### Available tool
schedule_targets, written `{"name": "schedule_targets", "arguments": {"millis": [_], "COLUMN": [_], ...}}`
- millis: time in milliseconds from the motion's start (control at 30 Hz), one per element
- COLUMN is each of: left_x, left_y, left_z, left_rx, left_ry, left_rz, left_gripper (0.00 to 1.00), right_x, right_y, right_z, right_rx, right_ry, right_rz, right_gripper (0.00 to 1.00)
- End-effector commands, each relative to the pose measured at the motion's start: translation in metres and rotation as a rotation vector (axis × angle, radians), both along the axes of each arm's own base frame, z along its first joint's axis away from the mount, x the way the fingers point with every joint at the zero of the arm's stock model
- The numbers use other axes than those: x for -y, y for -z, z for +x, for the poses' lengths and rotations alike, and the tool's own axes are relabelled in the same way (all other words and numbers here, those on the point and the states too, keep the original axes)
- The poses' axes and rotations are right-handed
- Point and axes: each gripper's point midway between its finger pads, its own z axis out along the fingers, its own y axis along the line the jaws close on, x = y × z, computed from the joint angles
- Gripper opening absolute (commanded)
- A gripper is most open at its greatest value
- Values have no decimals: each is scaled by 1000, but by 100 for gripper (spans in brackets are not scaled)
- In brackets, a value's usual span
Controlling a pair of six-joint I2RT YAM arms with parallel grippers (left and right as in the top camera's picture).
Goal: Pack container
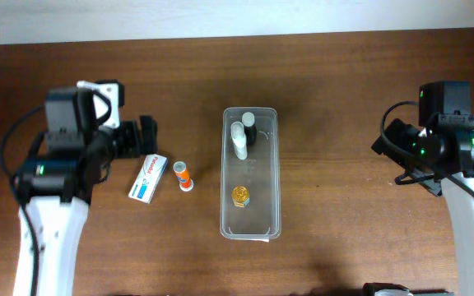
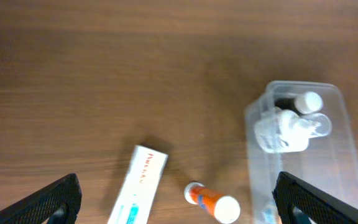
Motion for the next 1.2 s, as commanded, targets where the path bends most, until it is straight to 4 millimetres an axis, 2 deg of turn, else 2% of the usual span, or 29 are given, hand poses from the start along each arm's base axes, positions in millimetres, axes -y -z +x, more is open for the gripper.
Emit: {"name": "schedule_targets", "arguments": {"millis": [0,200,300,433,533,567,600,700,767,833,900,933,967,1067,1167], "left_x": [29,49,54,66,71,70,70,72,73,74,73,73,73,73,73], "left_y": [18,65,80,84,90,92,94,98,99,100,100,100,100,101,104], "left_z": [4,0,-2,-4,-10,-12,-14,-19,-21,-23,-24,-24,-24,-25,-27], "left_rx": [-86,-278,-330,-342,-356,-362,-367,-371,-376,-387,-394,-394,-393,-398,-407], "left_ry": [111,163,172,202,215,210,208,214,216,196,188,188,188,188,188], "left_rz": [-120,-168,-152,-128,-48,-6,38,124,146,143,139,139,139,140,141], "left_gripper": [99,100,99,100,99,93,92,92,89,79,76,83,99,99,91], "right_x": [2,2,2,2,2,2,2,2,2,2,2,2,2,2,2], "right_y": [-3,-3,-3,-3,-3,-3,-3,-3,-3,-3,-3,-3,-3,-3,-3], "right_z": [1,1,1,1,1,1,1,1,1,1,1,1,1,1,1], "right_rx": [12,12,12,12,12,12,12,12,12,12,12,12,12,12,12], "right_ry": [14,14,14,14,14,14,14,14,14,14,14,14,14,14,14], "right_rz": [-1,-1,-1,-1,-1,-1,-1,-1,-1,-1,-1,-1,-1,-1,-1], "right_gripper": [98,99,98,98,98,98,98,98,98,98,98,98,98,98,98]}}
